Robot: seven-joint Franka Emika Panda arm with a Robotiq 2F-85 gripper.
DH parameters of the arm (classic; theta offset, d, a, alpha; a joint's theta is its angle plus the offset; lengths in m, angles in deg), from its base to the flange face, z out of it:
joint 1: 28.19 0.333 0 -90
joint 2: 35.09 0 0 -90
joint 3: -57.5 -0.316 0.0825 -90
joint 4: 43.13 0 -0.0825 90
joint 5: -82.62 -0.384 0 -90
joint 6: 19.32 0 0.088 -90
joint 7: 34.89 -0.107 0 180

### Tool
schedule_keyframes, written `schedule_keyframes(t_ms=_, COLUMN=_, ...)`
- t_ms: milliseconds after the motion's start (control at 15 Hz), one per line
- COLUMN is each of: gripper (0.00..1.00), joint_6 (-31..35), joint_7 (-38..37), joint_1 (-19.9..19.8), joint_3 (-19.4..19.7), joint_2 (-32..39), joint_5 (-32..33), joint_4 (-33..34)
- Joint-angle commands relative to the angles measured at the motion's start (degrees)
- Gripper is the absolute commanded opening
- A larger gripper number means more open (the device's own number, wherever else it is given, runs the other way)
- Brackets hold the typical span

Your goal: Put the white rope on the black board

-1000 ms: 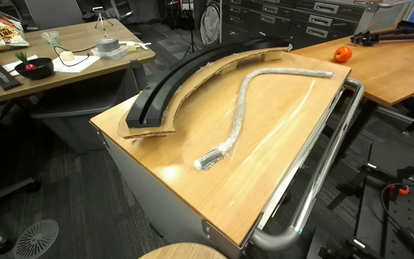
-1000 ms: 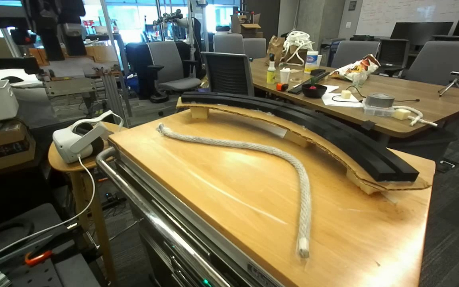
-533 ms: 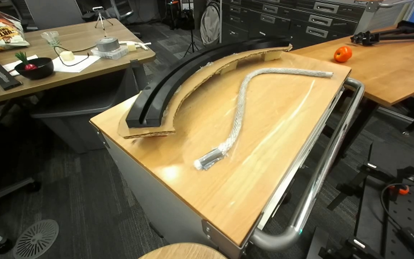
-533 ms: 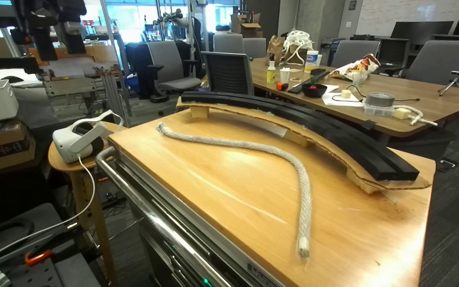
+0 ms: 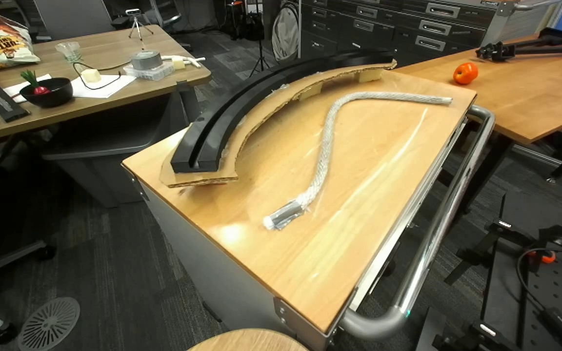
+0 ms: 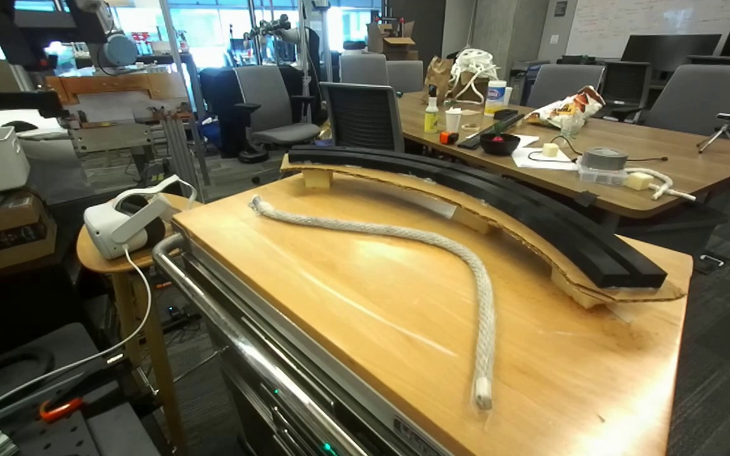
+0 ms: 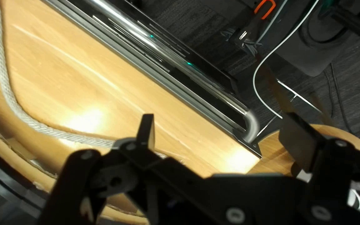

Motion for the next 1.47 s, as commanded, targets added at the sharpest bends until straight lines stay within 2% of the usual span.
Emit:
schedule_keyframes(t_ms=0, gripper=1.00, joint_6=-0.09, joint_7=0.24, joint_1=0.18, joint_3=-0.02, joint_2=0.06, joint_5=-0.01, joint_4=0.30)
schedule_keyframes(t_ms=67, gripper=1.00, joint_6=-0.06, joint_7=0.46, joint_1=0.22, joint_3=-0.01, joint_2=0.07, joint_5=0.00, joint_4=0.36)
schedule_keyframes(t_ms=200, gripper=1.00, joint_6=5.54, joint_7=6.22, joint_1=2.27, joint_3=0.65, joint_2=-1.07, joint_5=2.09, joint_4=-1.13)
schedule_keyframes(t_ms=400, gripper=1.00, joint_6=11.65, joint_7=8.88, joint_1=3.55, joint_3=-1.04, joint_2=1.27, joint_5=4.92, joint_4=-0.89)
schedule_keyframes(t_ms=600, gripper=1.00, joint_6=19.93, joint_7=13.26, joint_1=6.29, joint_3=-0.27, joint_2=3.78, joint_5=4.82, joint_4=-2.51)
schedule_keyframes(t_ms=667, gripper=1.00, joint_6=15.23, joint_7=10.28, joint_1=4.75, joint_3=-0.80, joint_2=2.31, joint_5=4.36, joint_4=-1.76)
schedule_keyframes(t_ms=800, gripper=1.00, joint_6=18.04, joint_7=11.47, joint_1=5.71, joint_3=-0.82, joint_2=3.71, joint_5=4.31, joint_4=-2.44)
schedule_keyframes(t_ms=1000, gripper=1.00, joint_6=18.54, joint_7=12.12, joint_1=5.84, joint_3=-0.75, joint_2=4.35, joint_5=4.32, joint_4=-2.47)
schedule_keyframes(t_ms=1200, gripper=1.00, joint_6=23.70, joint_7=23.81, joint_1=7.18, joint_3=6.67, joint_2=5.06, joint_5=3.13, joint_4=0.05)
schedule_keyframes(t_ms=1400, gripper=1.00, joint_6=25.82, joint_7=34.18, joint_1=8.41, joint_3=13.64, joint_2=9.19, joint_5=-1.66, joint_4=5.03)
